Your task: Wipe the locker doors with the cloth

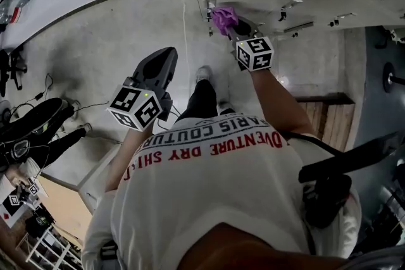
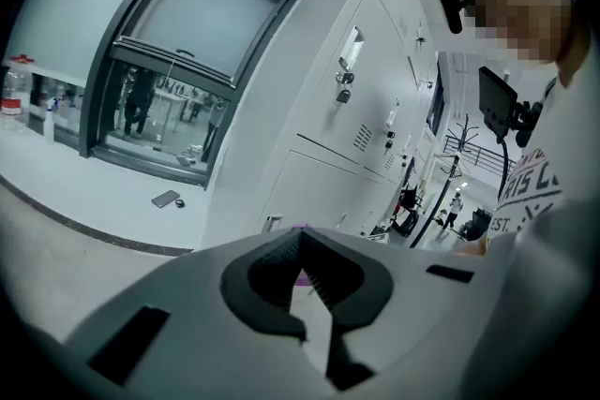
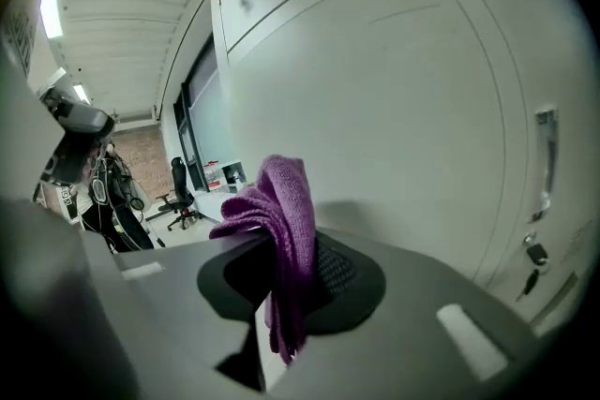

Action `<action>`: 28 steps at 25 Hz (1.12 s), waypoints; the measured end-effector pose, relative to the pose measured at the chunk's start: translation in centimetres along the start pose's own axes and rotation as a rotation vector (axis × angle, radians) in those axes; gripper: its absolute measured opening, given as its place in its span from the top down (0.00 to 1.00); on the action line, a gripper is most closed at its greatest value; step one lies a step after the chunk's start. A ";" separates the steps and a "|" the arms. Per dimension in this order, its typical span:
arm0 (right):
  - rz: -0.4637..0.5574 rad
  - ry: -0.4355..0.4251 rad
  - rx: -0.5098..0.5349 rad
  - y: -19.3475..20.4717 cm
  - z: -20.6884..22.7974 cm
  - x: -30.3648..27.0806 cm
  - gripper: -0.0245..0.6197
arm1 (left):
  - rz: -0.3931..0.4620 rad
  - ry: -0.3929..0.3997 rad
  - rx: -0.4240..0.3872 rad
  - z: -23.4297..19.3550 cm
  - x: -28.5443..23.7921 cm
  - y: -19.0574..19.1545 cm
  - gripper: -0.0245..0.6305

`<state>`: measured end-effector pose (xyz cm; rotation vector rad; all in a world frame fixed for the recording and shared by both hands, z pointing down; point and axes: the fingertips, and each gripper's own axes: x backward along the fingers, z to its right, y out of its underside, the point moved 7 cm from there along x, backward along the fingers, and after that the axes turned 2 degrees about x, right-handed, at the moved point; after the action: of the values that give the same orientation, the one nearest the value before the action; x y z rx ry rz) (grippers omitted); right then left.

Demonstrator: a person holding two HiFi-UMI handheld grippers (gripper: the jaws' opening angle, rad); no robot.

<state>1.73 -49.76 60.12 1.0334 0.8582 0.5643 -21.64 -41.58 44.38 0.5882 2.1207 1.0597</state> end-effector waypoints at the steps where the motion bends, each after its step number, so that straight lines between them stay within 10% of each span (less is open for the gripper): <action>1: -0.005 -0.003 0.001 0.2 -0.3 -0.7 0.87 | -0.002 -0.010 0.005 -0.5 0.3 0.0 0.96; 28: 0.054 0.094 0.047 2.2 4.9 -3.3 0.87 | -0.019 -0.007 -0.009 -2.2 -2.6 4.7 0.96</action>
<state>3.90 -53.81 64.48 1.0827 0.9318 0.6451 -21.14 -41.73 50.20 0.5659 2.1101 1.0553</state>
